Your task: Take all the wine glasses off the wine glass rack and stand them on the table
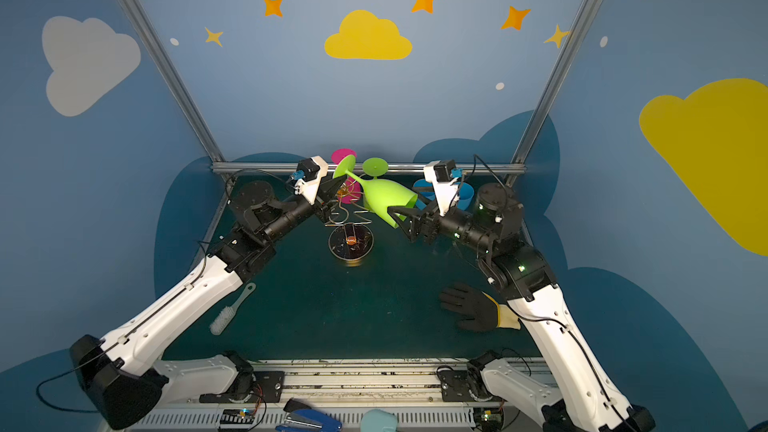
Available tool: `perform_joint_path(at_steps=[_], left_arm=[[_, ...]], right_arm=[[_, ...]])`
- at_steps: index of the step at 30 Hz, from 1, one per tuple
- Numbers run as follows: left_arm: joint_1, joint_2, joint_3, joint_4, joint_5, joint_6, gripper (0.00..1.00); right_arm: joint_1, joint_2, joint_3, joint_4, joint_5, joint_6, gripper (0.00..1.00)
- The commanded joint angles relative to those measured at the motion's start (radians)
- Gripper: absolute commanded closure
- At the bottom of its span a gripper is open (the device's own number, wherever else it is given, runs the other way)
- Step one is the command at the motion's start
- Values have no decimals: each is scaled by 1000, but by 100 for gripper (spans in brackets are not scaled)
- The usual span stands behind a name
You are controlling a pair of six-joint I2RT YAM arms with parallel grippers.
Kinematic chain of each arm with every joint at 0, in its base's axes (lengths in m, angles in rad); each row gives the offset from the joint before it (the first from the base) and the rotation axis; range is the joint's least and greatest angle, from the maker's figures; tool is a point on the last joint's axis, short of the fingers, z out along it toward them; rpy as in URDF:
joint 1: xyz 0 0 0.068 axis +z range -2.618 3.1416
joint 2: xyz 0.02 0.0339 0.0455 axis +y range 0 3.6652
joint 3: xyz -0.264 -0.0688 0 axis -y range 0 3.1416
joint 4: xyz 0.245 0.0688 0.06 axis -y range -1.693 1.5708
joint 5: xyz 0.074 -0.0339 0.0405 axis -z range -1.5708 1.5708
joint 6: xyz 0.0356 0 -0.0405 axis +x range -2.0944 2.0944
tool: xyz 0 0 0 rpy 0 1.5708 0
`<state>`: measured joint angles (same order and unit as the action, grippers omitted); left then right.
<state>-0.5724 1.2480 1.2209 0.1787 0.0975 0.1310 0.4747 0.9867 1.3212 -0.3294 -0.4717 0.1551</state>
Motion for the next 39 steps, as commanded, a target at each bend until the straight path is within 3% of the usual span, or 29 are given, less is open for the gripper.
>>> perform_joint_path(at_steps=[1,8,19,22,29,33,35,39], left_arm=[[23,-15,-4,-22,-4,-128,97],[44,-27,-21,-2,52,-194,97],[44,-19,-26,2,89,-206,97],[46,-15,-23,1,93,-206,97],[46,-5,-18,-5,99,-200,97],[46,-3,-19,-7,96,-197,96],[46,-5,-20,-7,92,-195,89],[48,-17,-26,-13,54,-197,46]], right_arm=[[-34,-61,-42,92,-37,60,14],[-77,-111,-110,86,5,101,18],[-76,0,-92,160,-29,159,42],[-71,40,-77,180,-43,176,54],[-64,86,-55,205,-62,198,97],[-63,89,-50,208,-58,205,100],[-62,82,-49,203,-42,205,100],[-69,50,-47,169,21,189,100]])
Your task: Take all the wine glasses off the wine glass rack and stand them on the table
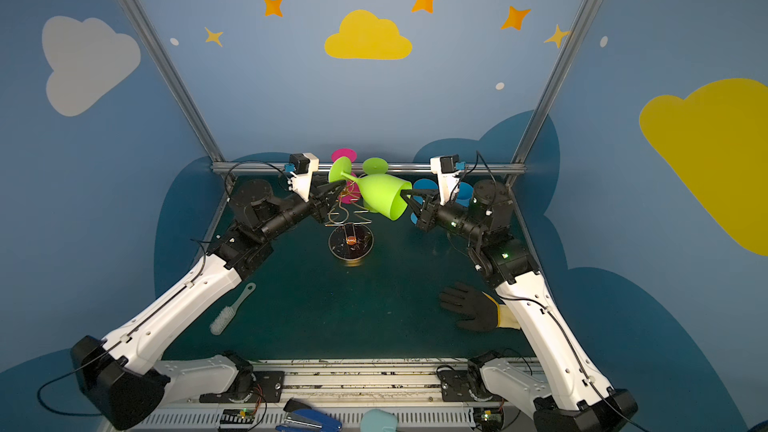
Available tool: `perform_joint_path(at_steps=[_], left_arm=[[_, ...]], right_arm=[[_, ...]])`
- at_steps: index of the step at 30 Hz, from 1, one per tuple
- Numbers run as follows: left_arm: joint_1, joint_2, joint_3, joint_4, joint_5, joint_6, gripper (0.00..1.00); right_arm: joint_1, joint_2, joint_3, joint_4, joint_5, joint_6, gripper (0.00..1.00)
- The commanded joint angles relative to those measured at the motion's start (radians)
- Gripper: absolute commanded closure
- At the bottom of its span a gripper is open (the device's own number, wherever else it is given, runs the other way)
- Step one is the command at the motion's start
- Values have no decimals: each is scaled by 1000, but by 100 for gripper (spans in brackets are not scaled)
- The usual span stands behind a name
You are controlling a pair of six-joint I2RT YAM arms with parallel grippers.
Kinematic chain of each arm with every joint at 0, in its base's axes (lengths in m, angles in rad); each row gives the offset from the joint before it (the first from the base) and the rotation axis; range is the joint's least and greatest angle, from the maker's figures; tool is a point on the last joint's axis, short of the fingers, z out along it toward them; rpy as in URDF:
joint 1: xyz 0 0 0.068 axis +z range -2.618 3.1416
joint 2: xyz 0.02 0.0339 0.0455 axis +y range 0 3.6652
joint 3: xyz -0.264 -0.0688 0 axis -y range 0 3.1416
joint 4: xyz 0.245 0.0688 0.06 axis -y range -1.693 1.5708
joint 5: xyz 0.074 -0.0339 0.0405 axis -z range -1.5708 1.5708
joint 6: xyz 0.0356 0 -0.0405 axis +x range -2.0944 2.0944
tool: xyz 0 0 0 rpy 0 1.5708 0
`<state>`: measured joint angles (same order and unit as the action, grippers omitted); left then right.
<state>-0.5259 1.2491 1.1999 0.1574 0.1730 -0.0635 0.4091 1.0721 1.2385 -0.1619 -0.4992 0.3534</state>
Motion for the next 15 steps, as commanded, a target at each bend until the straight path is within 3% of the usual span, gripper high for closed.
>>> perform_joint_path(at_steps=[1,5,7,15], left_arm=[[3,-23,-10,8,-35,-5,41],[23,-67,-50,31,-95,-32,18],[41,-95,-78,50,-111,-61,11],[139,-243,-211,96,-182,-153,1]], right_arm=[[-6,-46,41,-21,70,-22,100],[-16,-113,64,-143,185,-100,100],[-21,-149,78,-222,249,-140,100],[-24,-247,128,-592,527,-272,100]])
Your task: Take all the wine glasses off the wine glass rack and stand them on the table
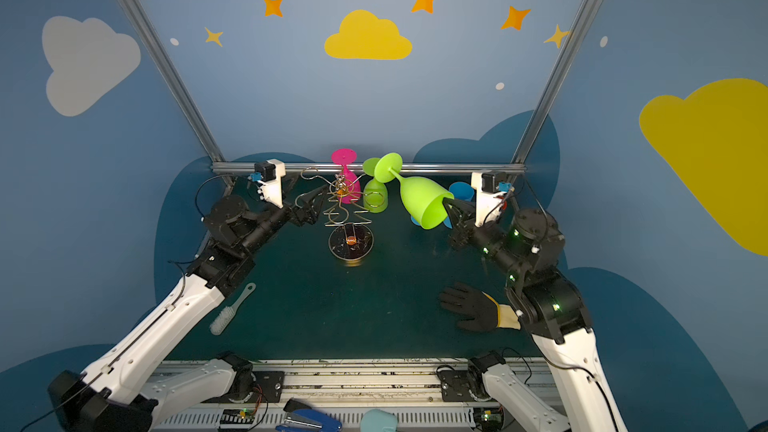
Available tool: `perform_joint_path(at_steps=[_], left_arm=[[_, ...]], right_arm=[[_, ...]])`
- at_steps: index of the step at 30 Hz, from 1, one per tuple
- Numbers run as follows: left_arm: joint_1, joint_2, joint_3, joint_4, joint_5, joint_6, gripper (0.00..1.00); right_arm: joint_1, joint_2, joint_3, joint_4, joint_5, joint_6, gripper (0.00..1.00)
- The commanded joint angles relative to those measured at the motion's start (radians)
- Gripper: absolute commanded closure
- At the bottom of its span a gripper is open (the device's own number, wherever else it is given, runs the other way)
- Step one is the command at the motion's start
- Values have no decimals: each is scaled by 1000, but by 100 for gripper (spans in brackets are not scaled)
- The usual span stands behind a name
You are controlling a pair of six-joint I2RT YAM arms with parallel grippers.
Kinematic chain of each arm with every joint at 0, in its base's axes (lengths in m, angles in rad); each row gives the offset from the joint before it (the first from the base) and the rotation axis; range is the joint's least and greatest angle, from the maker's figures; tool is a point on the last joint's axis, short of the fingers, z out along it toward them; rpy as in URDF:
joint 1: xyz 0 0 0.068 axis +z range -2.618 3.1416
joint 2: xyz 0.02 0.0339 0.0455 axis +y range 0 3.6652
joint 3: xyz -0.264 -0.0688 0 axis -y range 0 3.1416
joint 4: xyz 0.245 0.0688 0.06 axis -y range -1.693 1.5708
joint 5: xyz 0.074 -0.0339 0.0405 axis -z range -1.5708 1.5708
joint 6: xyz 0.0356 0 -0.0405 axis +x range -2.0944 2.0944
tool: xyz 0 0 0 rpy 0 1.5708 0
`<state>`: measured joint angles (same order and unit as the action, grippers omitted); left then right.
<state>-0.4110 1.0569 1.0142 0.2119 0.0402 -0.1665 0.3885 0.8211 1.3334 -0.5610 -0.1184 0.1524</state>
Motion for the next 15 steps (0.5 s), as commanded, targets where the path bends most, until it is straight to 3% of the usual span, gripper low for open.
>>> perform_joint_path(at_steps=[1,7,15], left_arm=[[32,-69,-44,49,-64,-62,1],[90,-156,-115,49,-88,-104,1],[118,-262,-170,-1,-118,-99,1]], right_arm=[[-4,11,45,-236,171,-79,100],[-5,78,38,-389,274,-112,100],[-5,285,8,-360,251,-132,100]])
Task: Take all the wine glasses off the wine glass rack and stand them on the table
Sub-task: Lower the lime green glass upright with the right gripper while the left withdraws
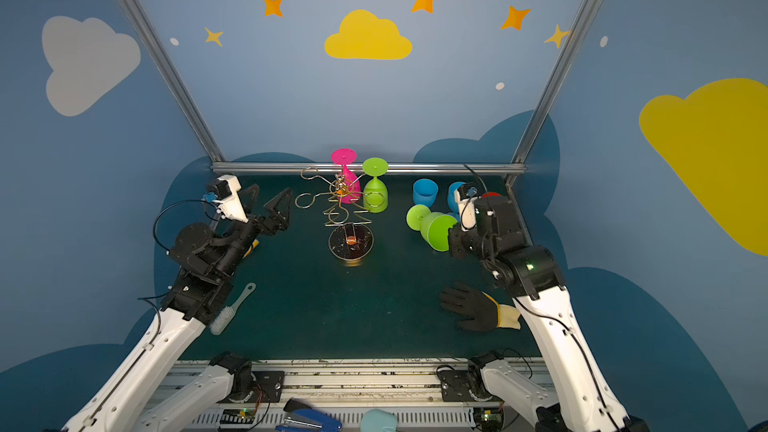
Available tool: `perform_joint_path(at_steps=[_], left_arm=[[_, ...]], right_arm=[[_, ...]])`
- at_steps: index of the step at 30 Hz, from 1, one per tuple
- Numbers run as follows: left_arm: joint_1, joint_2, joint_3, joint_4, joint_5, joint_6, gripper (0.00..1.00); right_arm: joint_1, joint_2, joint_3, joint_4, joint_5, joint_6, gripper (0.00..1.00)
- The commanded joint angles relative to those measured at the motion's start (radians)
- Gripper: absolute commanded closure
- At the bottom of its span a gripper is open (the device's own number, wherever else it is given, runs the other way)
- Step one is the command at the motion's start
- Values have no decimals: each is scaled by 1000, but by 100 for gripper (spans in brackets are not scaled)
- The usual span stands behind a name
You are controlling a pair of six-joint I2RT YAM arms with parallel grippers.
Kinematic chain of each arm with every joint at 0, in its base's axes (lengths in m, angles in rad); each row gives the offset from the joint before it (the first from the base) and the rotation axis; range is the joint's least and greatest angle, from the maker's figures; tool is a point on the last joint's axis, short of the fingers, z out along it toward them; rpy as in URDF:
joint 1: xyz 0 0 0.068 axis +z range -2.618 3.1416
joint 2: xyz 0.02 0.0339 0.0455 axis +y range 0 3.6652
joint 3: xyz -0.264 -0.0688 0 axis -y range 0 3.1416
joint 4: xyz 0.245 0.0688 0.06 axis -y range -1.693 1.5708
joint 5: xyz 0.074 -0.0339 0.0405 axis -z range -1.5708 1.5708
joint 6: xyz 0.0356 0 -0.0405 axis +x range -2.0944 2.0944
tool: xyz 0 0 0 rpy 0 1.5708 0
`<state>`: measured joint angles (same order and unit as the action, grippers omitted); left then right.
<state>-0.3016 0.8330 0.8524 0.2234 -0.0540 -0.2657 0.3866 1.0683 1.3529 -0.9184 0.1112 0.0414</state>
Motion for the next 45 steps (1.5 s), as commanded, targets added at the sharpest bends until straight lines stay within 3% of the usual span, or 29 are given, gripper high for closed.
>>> perform_joint_path(at_steps=[1,22,28,35,40,45], left_arm=[[11,-49,-14,-17,-29,4,1],[22,-149,-48,-43,-70,33,1],[25,-159,-52,-43,-82,36,1],[26,-163,-55,-48,-82,36,1],[25,-173,-55,-50,-85,37,0],[28,-177,-53,-53,-85,39,1]], right_arm=[[-3,59,-8,-1,25,-25,100],[-25,569,203,29,-44,-43,100],[-28,708,319,-54,-50,-52,100],[-30,948,603,-315,7,24,100],[-28,967,603,-286,-11,28,100],[-29,956,616,-275,-36,34,79]])
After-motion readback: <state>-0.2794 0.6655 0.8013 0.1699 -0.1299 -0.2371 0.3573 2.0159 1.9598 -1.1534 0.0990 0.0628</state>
